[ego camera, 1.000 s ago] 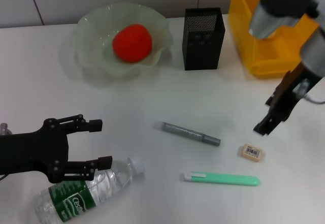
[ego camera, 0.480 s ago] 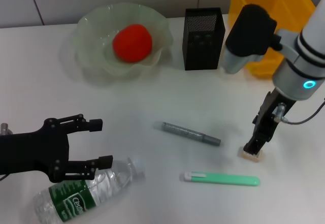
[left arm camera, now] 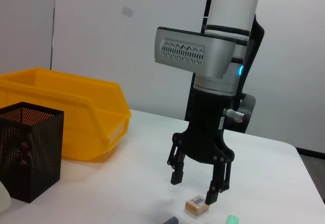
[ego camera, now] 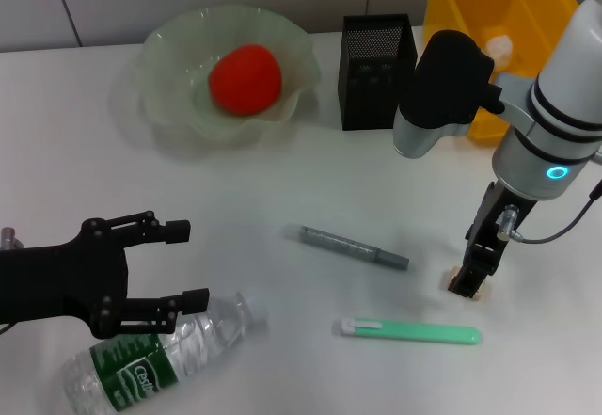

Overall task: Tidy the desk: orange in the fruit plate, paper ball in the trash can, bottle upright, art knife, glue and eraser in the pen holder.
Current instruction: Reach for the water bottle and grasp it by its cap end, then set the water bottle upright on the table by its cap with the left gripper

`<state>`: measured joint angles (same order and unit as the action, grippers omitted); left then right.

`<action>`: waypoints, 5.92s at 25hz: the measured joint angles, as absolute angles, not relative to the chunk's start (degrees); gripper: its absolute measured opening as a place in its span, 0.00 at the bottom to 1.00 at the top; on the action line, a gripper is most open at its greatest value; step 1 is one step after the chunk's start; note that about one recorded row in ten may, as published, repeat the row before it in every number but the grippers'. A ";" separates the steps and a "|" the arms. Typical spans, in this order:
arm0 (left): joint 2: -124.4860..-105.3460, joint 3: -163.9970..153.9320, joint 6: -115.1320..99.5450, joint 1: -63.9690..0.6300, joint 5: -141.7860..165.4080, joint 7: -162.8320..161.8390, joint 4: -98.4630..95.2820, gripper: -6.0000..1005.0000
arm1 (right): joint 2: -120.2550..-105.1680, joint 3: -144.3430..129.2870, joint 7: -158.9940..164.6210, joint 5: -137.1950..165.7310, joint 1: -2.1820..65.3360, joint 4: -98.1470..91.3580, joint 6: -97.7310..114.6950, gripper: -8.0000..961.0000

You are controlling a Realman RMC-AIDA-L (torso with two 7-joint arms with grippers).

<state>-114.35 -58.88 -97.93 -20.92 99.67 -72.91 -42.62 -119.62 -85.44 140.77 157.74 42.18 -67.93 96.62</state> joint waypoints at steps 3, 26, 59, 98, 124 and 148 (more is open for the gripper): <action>-114.35 -58.88 -97.82 -20.92 99.67 -72.89 -42.63 0.85 | -119.62 -85.46 140.78 157.68 42.18 -67.78 96.61 0.79; -114.43 -58.76 -95.92 -21.74 103.03 -77.04 -44.97 0.85 | -119.34 -75.92 129.53 147.48 27.88 -79.77 94.84 0.79; -118.90 -94.83 -86.01 -29.00 139.39 -138.02 -85.04 0.85 | -118.94 -29.56 57.56 111.62 9.87 -44.29 98.02 0.79; -119.18 -113.54 -82.76 -35.24 150.37 -159.49 -81.60 0.83 | -118.39 -29.88 57.30 123.42 14.93 -41.23 105.31 0.79; -118.71 -104.95 -88.17 -30.98 151.18 -156.75 -98.98 0.44 | -118.12 -29.36 57.54 124.20 16.48 -39.11 103.79 0.79; -118.56 -73.21 -77.29 -10.40 112.78 -121.84 -97.45 0.44 | -118.92 -29.17 60.63 122.13 19.50 -37.64 103.58 0.79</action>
<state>-118.56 -73.21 -77.29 -10.40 112.78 -121.84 -97.45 -118.92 -29.17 60.63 122.13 19.50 -37.64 103.58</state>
